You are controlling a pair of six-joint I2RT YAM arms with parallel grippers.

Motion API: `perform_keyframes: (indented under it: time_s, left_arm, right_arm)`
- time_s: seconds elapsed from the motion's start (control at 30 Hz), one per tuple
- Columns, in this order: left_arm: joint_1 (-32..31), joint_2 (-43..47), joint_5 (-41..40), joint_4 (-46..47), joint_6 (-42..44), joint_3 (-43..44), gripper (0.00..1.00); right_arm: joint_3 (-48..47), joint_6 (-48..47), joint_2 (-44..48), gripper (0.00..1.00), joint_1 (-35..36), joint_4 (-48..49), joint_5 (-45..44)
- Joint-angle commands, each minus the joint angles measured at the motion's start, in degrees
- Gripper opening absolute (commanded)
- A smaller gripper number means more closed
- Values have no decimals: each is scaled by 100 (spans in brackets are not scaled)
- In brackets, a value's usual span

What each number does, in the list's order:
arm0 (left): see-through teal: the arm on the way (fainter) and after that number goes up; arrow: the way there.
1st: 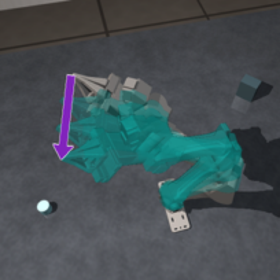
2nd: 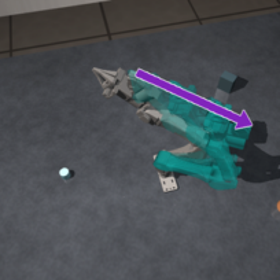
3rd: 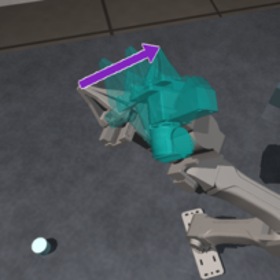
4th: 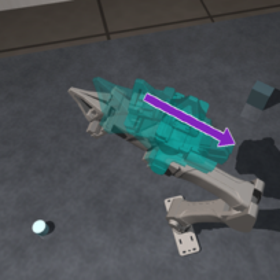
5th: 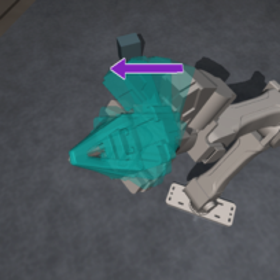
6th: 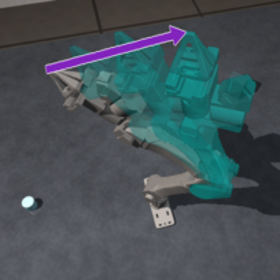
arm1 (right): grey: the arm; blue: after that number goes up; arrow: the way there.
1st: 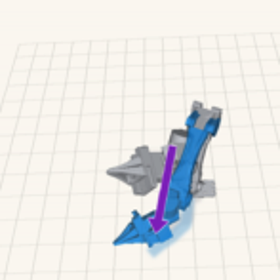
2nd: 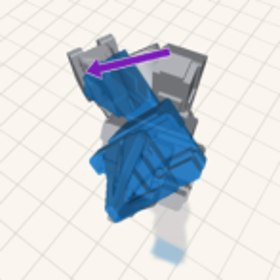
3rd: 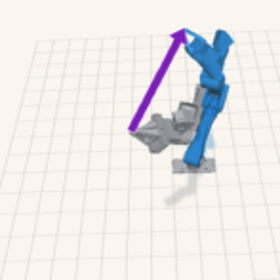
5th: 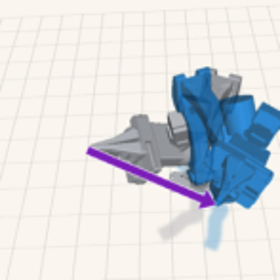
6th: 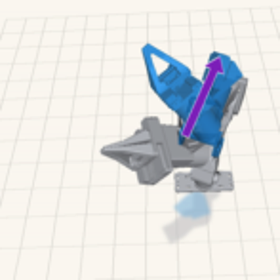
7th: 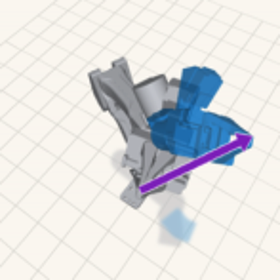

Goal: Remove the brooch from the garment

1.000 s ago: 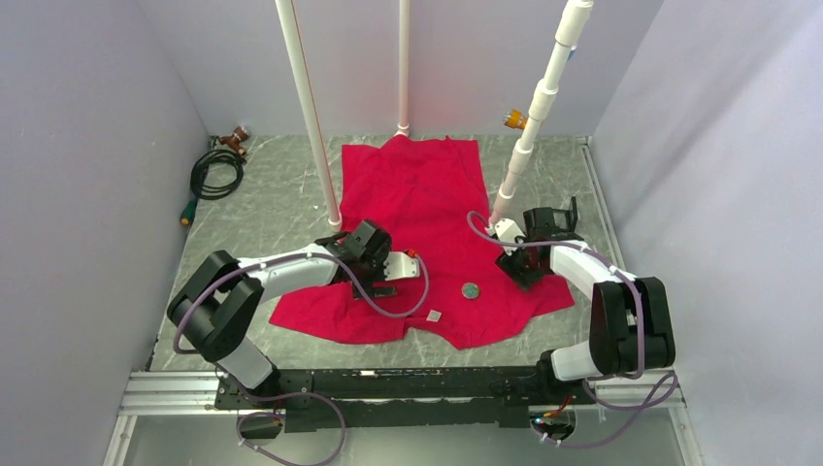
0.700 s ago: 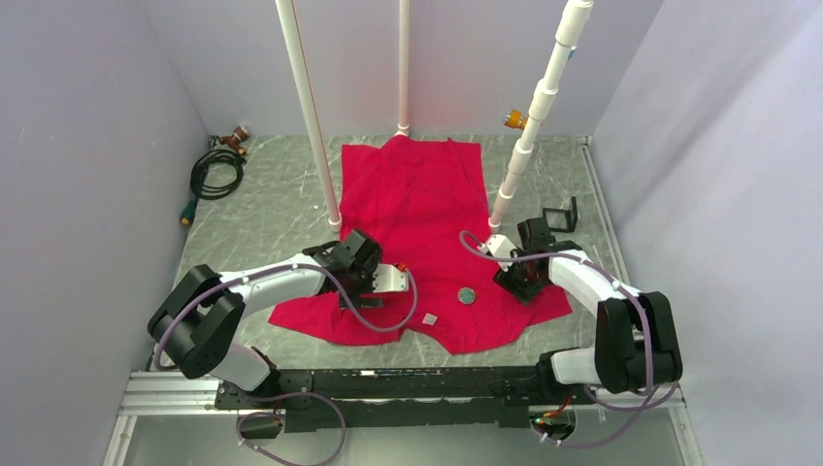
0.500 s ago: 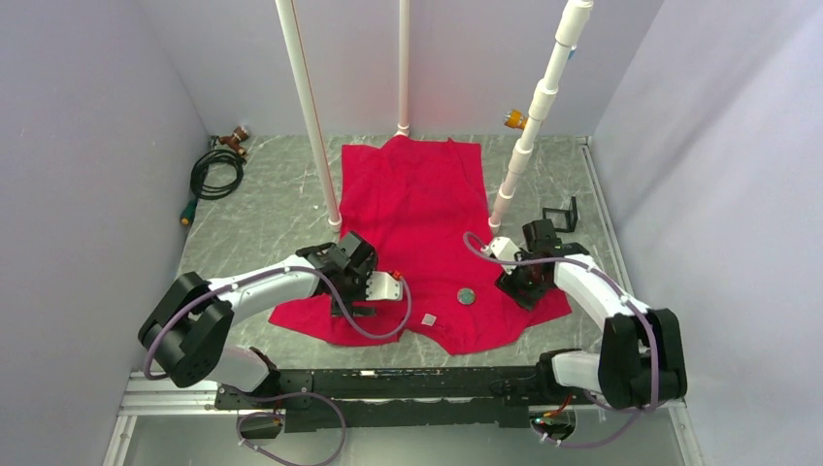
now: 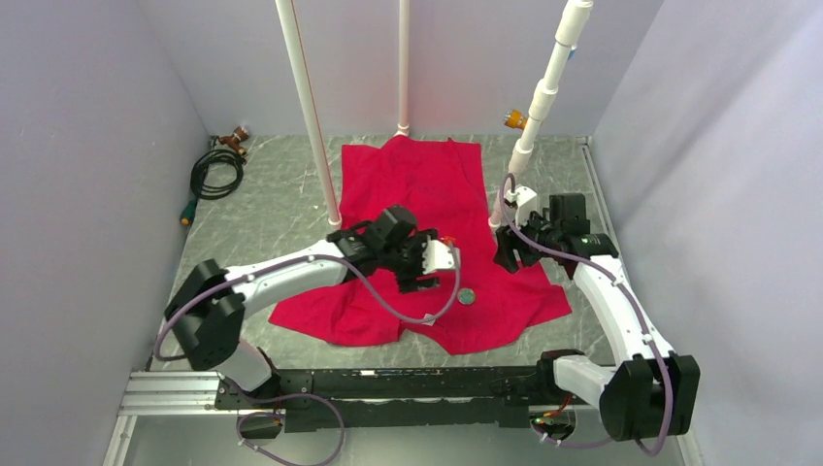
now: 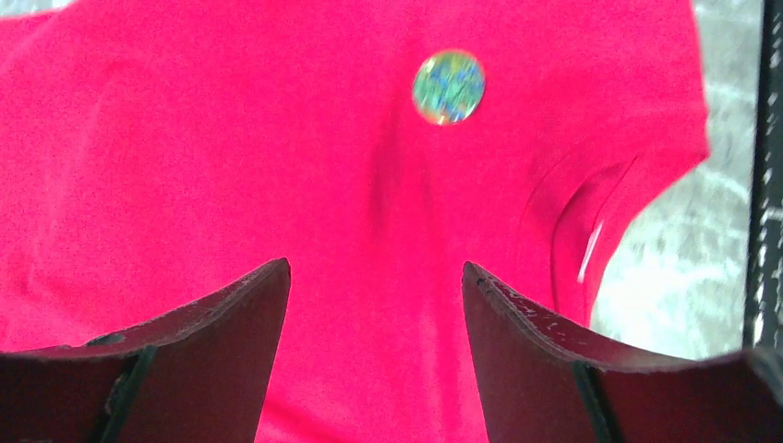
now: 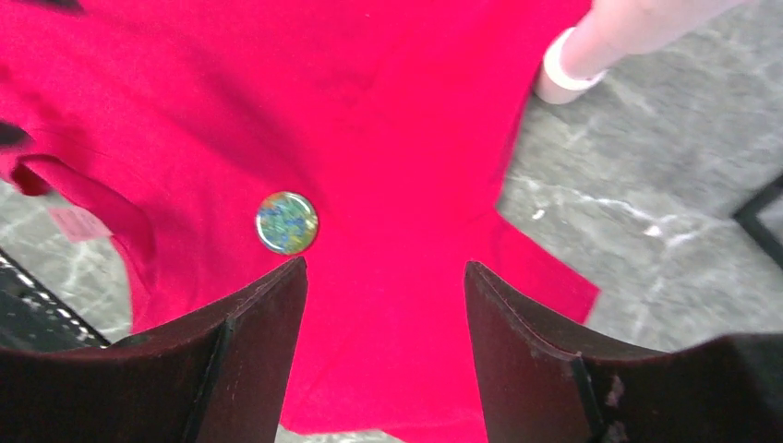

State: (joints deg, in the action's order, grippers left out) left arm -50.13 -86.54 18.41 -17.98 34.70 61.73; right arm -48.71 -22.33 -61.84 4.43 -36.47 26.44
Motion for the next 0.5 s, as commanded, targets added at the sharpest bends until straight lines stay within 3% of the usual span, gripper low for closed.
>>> perform_keyframes:
  time_s: [0.0, 0.2, 0.27, 0.47]
  left_arm:
    - [-406, -562, 320, 786, -567, 323, 72]
    - [-743, -877, 0, 2500, -707, -274, 61]
    - [-885, -1029, -244, 2904, -518, -369, 60]
    - [-1331, -1259, -685, 3485, 204, -599, 55]
  right_arm:
    - [82, 538, -328, 65, -24, 357, 734]
    - [46, 1219, -960, 48, -35, 726, 722]
    - [-37, 1252, -1227, 47, -30, 675, 1032]
    - [-119, 1243, -1893, 35, -12, 667, 1606]
